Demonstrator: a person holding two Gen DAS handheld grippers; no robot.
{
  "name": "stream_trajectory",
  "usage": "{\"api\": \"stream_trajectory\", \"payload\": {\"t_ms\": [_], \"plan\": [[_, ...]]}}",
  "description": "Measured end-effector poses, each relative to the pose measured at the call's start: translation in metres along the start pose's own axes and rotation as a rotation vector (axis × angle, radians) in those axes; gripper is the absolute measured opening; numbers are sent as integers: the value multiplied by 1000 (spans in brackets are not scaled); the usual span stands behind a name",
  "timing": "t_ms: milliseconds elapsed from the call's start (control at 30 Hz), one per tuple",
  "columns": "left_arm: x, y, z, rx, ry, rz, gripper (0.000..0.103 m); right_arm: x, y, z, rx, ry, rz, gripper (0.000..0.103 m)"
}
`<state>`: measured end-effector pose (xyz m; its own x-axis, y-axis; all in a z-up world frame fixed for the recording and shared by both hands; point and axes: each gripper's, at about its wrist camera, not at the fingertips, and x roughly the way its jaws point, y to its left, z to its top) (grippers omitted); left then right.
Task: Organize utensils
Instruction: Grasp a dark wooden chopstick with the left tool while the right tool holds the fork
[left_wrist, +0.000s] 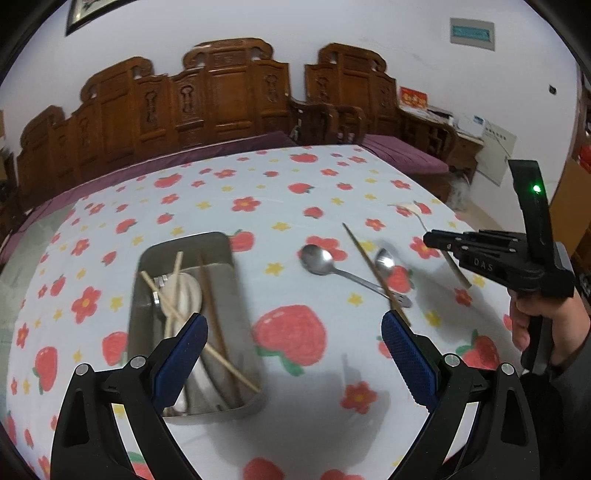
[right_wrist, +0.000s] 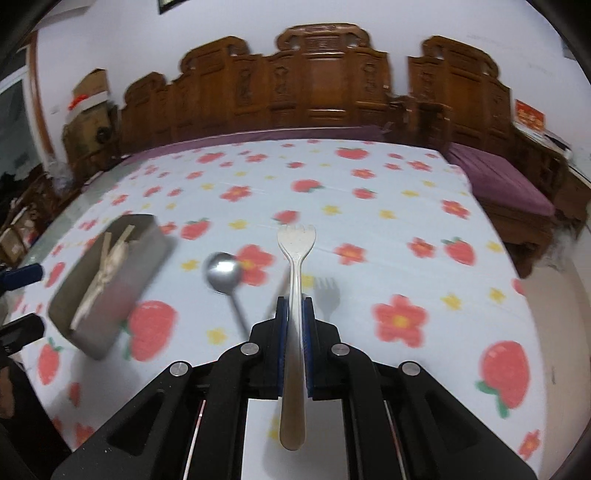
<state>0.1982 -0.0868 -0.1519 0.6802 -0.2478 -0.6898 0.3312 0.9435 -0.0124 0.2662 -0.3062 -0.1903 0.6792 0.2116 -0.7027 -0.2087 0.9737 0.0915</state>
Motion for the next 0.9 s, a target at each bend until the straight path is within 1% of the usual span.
{"api": "stream_trajectory", "payload": {"t_ms": [167, 300, 433, 733, 800, 867, 900], "plan": [[19, -24, 3, 19, 34, -23, 91, 7, -27, -5, 32, 15, -36, 9], [40, -42, 6, 30, 67, -40, 86, 15, -41, -7, 31, 42, -63, 9], [65, -58, 7, 17, 115, -69, 80, 25, -52, -9, 33, 68, -75, 9], [109, -90, 6, 13, 185, -96, 56, 29, -60, -5, 60, 70, -34, 9], [118, -96, 6, 14, 200, -95, 47, 30, -60, -4, 64, 70, -27, 9], [123, -99, 7, 12, 210, -97, 43, 30, -60, -2, 70, 70, -17, 9], [127, -101, 7, 11, 217, -99, 38, 30, -59, -2, 70, 69, -15, 9]]}}
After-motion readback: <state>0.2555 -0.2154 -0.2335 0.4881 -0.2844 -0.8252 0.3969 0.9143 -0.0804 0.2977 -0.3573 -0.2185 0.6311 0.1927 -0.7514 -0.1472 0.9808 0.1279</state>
